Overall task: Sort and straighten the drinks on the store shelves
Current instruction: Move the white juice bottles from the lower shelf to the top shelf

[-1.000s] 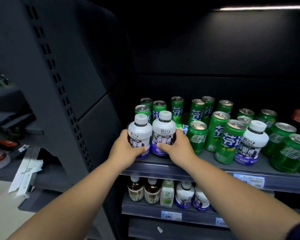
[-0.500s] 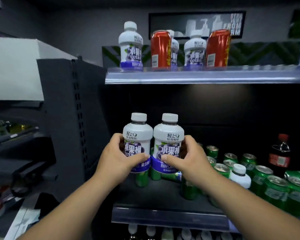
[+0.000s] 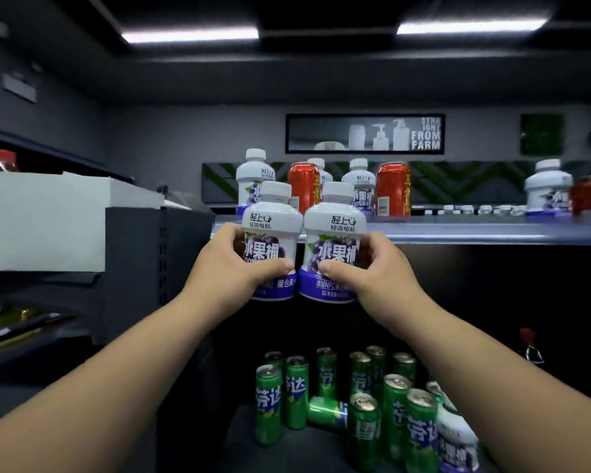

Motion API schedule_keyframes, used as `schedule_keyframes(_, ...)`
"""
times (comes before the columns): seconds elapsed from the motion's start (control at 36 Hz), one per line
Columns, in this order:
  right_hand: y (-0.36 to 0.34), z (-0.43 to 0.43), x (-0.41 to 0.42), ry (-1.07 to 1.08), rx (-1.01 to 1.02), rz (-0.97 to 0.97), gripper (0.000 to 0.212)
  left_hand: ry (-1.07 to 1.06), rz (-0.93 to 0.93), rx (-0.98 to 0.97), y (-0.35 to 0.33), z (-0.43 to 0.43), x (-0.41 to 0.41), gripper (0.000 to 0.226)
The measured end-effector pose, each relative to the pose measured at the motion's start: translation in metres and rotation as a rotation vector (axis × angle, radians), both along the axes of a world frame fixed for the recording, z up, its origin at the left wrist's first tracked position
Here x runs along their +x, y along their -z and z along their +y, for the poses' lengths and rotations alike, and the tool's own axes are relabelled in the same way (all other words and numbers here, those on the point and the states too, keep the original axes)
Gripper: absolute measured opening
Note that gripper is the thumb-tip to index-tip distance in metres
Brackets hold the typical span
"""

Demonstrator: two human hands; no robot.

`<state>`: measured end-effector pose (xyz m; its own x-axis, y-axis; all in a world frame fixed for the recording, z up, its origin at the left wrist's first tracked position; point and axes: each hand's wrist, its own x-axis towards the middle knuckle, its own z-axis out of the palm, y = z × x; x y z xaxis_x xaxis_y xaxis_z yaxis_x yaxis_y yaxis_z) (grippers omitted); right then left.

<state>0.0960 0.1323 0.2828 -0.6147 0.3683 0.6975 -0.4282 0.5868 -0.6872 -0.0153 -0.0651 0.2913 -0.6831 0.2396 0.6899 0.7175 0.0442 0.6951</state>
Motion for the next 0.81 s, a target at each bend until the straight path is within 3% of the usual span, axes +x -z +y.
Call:
schedule_keyframes(0.14,-0.029,0.009,0.006,0.022,0.024,0.017,0.046,0.004,0.032,-0.013,-0.033,0.017,0.002,0.063)
schedule_keyframes(0.31,-0.054,0.030,0.015,0.046,-0.006,0.046,0.049,0.019,0.046,-0.039,-0.063,0.046,0.004,0.081)
schedule_keyframes(0.47,-0.065,0.071,0.031,0.132,-0.012,0.084,0.037,0.060,0.085,-0.023,-0.085,0.096,0.019,0.060)
schedule_keyframes(0.81,-0.085,0.181,0.087,0.263,0.019,0.101,0.031,0.120,0.138,-0.056,-0.106,0.221,0.059,0.068)
